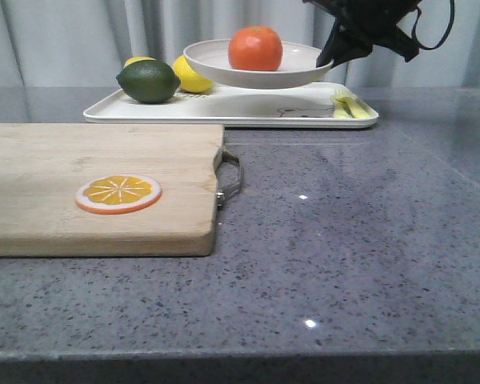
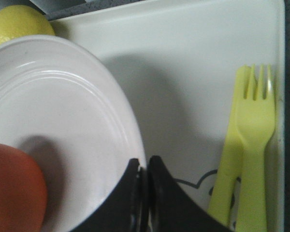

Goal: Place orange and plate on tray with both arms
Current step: 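Lower the plate onto the tray and open the right gripper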

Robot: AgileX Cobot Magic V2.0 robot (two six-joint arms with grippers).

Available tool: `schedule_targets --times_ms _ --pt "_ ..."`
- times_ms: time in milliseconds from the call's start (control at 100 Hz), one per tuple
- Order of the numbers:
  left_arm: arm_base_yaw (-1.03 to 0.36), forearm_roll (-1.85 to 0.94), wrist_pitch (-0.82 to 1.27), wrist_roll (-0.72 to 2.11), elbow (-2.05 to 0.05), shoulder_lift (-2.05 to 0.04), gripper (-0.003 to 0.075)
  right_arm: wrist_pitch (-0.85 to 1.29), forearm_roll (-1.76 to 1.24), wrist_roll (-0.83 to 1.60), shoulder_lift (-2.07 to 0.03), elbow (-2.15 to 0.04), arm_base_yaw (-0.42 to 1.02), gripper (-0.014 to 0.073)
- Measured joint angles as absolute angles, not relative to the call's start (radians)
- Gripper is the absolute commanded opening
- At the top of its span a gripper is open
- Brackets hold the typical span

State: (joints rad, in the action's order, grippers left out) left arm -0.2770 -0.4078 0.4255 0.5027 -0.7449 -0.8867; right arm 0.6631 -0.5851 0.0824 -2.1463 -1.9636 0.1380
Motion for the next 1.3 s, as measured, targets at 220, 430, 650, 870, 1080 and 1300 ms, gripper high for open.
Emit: schedule_targets --times_ms 220,430,650,870,1080,1300 --pt "-0.277 -0.408 0.426 0.503 -0.745 -0.887 0.0565 0.663 -0.585 0.089 -2.182 -1.971 0.138 -0.0092" --pt "-0.277 -0.408 0.426 0.503 -0.745 -0.887 0.0565 0.655 -0.587 0.091 -2.213 -1.971 0.138 -0.0092" --pt "-0.277 -0.408 0.426 0.503 -0.745 -0.887 0.0565 0.646 -0.599 0.091 -2.226 -1.971 0.138 -0.0092" --pt "-0.277 -0.408 0.427 0.503 -0.745 -0.887 0.0565 0.644 -0.599 0.091 -2.226 -1.971 0.138 -0.0088" --pt "-0.277 -0.408 0.427 0.503 -0.745 -0.887 0.0565 0.644 -0.599 0.091 -2.226 -1.971 0.138 0.0043" --pt "-0.277 -0.408 0.427 0.503 -0.745 -0.887 0.0565 0.640 -0.603 0.091 -2.226 -1.973 0.138 0.0246"
